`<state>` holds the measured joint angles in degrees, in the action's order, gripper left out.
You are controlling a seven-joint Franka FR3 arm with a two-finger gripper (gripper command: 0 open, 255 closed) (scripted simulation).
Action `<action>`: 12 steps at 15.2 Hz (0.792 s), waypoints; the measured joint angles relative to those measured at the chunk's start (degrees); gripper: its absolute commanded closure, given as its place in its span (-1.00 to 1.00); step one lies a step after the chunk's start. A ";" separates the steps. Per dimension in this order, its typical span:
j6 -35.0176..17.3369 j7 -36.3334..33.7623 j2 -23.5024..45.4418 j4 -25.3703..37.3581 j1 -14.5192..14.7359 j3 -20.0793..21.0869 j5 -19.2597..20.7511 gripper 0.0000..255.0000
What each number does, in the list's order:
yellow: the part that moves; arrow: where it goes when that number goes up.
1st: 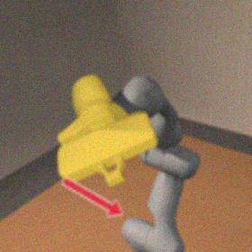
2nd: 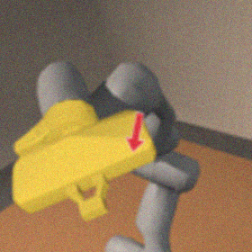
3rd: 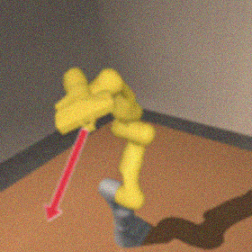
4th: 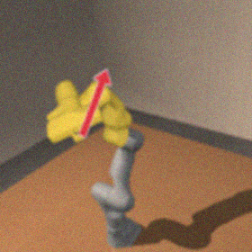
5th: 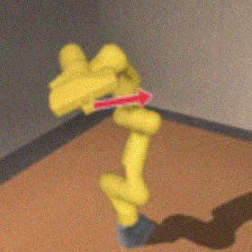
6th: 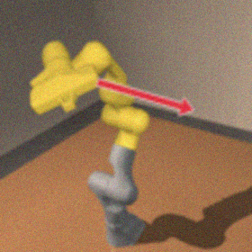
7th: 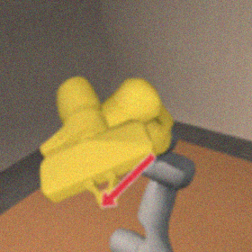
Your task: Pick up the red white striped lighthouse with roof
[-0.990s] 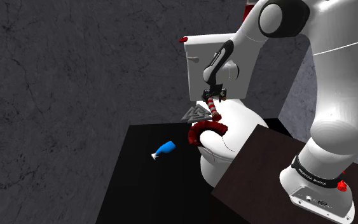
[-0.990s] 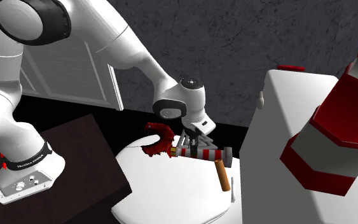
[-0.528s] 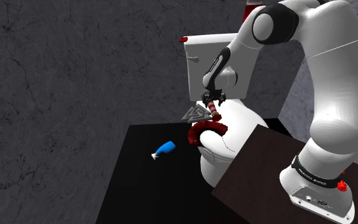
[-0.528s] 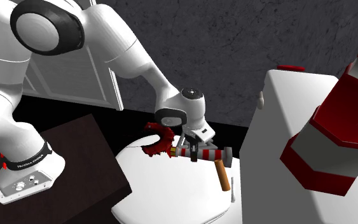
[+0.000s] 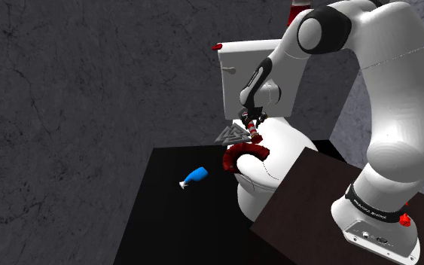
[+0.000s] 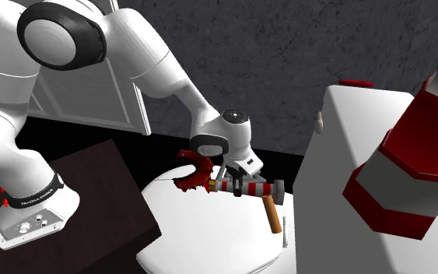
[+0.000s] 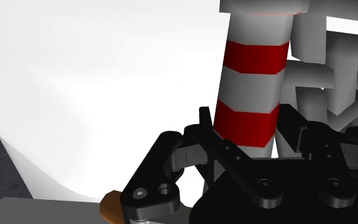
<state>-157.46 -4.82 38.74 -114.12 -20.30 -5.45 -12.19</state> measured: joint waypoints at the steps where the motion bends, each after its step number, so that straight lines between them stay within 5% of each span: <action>1: 0.00 0.00 0.00 0.00 0.00 0.00 0.00 1.00; 12: 4.58 -0.55 -4.41 -1.81 0.72 -0.95 0.85 1.00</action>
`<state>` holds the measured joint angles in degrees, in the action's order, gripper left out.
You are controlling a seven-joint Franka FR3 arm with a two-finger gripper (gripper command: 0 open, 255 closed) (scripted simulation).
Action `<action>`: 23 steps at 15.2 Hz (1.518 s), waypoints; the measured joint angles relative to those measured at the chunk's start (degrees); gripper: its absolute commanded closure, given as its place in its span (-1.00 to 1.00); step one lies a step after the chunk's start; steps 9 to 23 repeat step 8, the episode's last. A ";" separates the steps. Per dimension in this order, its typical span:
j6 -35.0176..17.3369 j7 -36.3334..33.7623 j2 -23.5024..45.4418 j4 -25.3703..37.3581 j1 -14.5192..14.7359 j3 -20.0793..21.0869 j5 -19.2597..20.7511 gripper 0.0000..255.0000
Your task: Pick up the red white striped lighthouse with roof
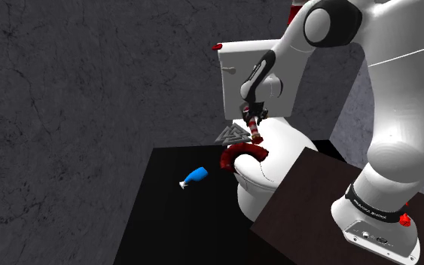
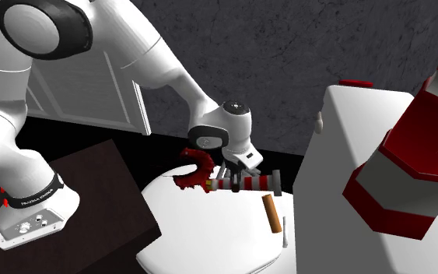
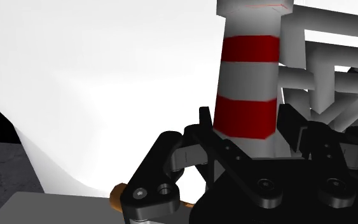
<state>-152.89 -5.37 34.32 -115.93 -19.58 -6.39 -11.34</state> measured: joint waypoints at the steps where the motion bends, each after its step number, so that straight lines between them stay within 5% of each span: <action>1: 1.20 -0.30 -0.59 0.10 0.26 -0.22 0.22 1.00; 6: 4.92 -0.75 -3.91 -1.14 0.91 -1.03 0.81 1.00; 23: 3.55 -1.06 -4.83 -0.48 1.14 -1.36 1.03 1.00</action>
